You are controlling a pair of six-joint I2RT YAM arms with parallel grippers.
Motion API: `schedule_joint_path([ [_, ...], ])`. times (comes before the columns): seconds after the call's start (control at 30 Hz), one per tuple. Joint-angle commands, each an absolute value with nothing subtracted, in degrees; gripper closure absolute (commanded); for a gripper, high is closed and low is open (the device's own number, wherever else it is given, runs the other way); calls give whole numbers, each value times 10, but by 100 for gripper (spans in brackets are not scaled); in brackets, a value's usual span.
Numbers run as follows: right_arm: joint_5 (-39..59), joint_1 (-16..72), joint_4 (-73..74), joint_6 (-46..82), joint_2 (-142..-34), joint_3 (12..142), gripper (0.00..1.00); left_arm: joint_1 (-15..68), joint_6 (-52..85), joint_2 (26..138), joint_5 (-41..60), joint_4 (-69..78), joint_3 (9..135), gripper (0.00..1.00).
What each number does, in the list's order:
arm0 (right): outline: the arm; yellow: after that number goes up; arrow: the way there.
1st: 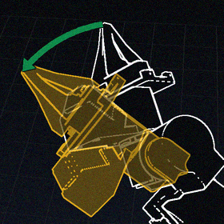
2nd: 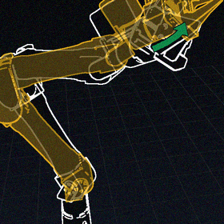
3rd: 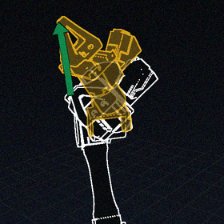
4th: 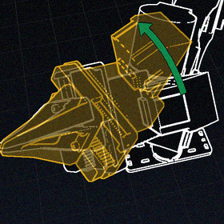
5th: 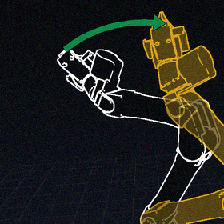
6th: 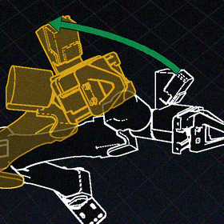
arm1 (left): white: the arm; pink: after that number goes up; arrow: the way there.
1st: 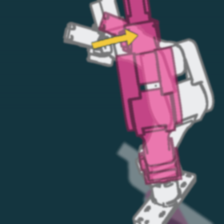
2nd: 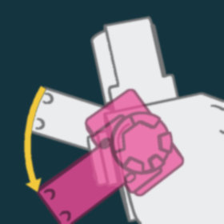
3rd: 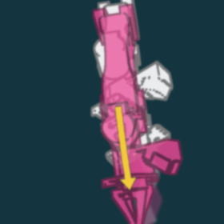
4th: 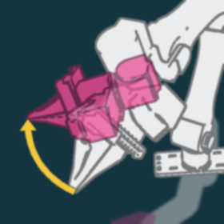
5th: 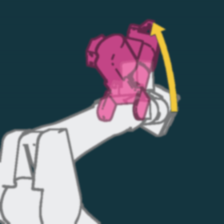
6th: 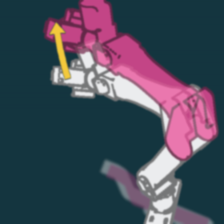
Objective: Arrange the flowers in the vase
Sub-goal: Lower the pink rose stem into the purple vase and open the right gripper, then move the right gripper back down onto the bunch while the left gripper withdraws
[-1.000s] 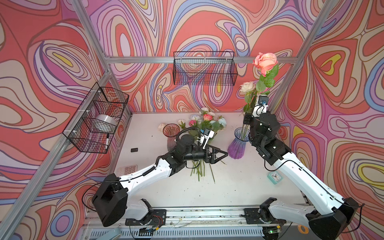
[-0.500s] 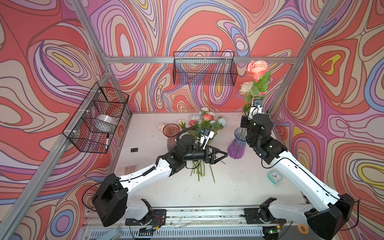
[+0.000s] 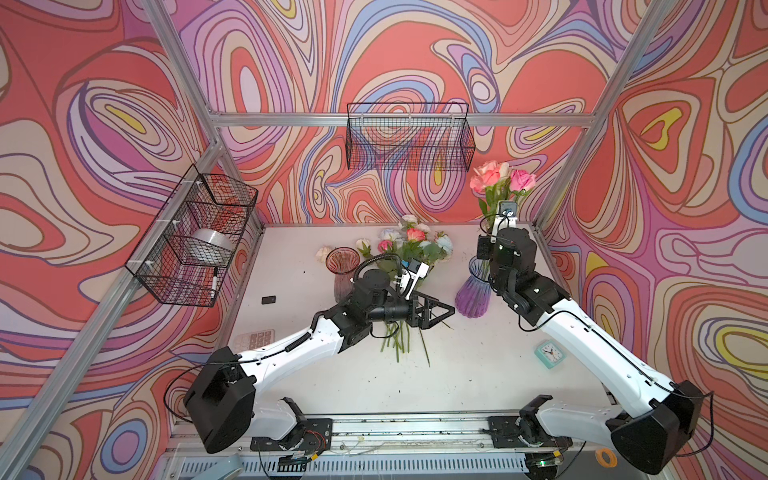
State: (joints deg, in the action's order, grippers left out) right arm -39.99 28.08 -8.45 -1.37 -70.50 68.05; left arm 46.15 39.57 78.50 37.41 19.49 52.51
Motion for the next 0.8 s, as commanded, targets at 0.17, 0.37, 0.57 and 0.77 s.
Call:
schedule_joint_path([
  [0.17, -349, 279, -152, 19, -662, 737, 69, 461, 355, 756, 346, 161, 549, 14],
  [0.37, -215, 279, -233, 28, -671, 828, 62, 460, 288, 699, 272, 95, 557, 12],
  [0.57, -118, 280, -265, 67, -692, 869, 69, 460, 227, 623, 91, 64, 534, 6],
  [0.77, -144, 416, -262, 17, -795, 855, 89, 453, 256, 596, -262, -34, 546, 4],
])
